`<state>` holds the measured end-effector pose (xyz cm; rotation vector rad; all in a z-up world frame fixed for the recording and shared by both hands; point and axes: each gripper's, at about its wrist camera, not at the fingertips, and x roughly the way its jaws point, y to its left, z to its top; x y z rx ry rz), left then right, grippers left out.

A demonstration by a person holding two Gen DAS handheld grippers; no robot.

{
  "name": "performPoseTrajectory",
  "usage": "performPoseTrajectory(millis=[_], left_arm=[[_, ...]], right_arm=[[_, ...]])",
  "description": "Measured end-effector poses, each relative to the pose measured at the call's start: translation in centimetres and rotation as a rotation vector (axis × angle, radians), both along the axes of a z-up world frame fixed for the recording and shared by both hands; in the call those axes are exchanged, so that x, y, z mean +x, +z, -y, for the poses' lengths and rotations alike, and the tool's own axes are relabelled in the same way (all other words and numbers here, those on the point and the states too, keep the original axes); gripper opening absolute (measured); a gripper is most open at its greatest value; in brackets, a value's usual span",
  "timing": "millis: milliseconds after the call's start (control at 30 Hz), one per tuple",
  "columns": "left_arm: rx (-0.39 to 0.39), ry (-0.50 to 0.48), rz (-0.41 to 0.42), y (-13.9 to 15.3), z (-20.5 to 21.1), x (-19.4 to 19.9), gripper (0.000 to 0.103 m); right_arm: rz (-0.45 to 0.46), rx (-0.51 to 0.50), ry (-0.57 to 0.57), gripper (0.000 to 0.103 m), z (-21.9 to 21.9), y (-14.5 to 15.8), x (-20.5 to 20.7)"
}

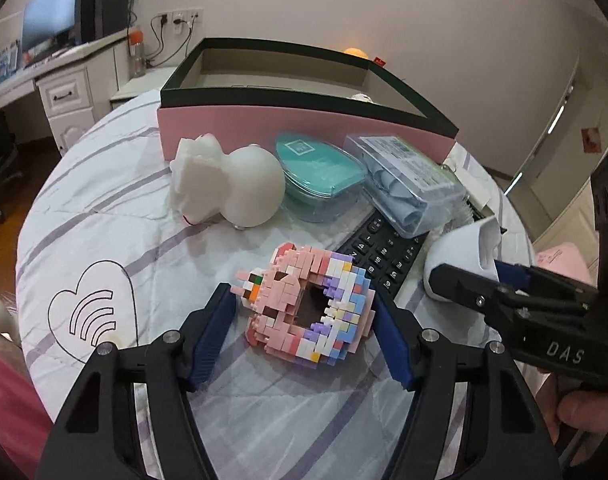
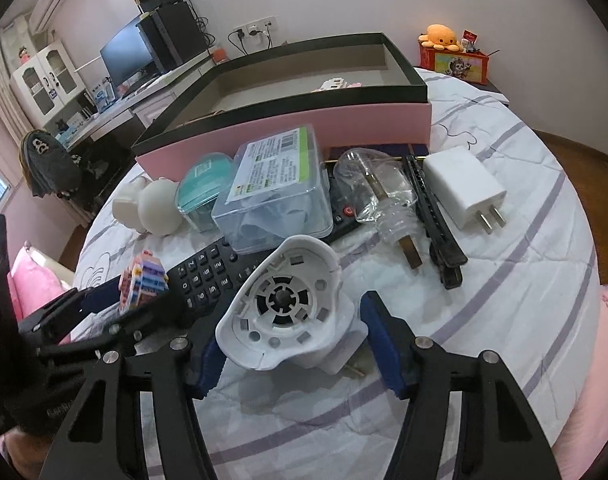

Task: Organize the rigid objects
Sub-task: 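Grasp the pink block donut with the left gripper while the right grasps the white cup part, then carry the donut and white cup part into the pink box and release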

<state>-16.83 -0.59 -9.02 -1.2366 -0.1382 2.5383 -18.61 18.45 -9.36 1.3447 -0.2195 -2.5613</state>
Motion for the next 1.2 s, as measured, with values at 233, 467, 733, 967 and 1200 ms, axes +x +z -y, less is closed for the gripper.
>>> performPoseTrajectory(millis=[233,467,733,967,1200], left_arm=[[0.020,0.020,-0.011,0.9,1.2,0.4,0.068],[0.014,0.047,-0.043,2.6,2.2,1.2,0.068],[0.008,0.044,-0.118,6.8,2.6,0.5,0.068],[-0.057,0.059,-0.205,10.7,2.0,-3.4,0.068],[-0.093,0.087,-0.241,13.4,1.5,-11.2,0.068]], right_arm=[[-0.011,0.000,-0.003,0.063,-0.1,0.6,0.4],[-0.036,-0.001,0.011,0.063,0.2,2.0,0.8],[-0.094,-0.018,0.043,0.063,0.8,5.3,0.4],[-0.193,0.020,0.073,0.063,2.0,9.9,-4.0],[-0.225,0.047,0.078,0.063,3.0,12.3,-12.6]])
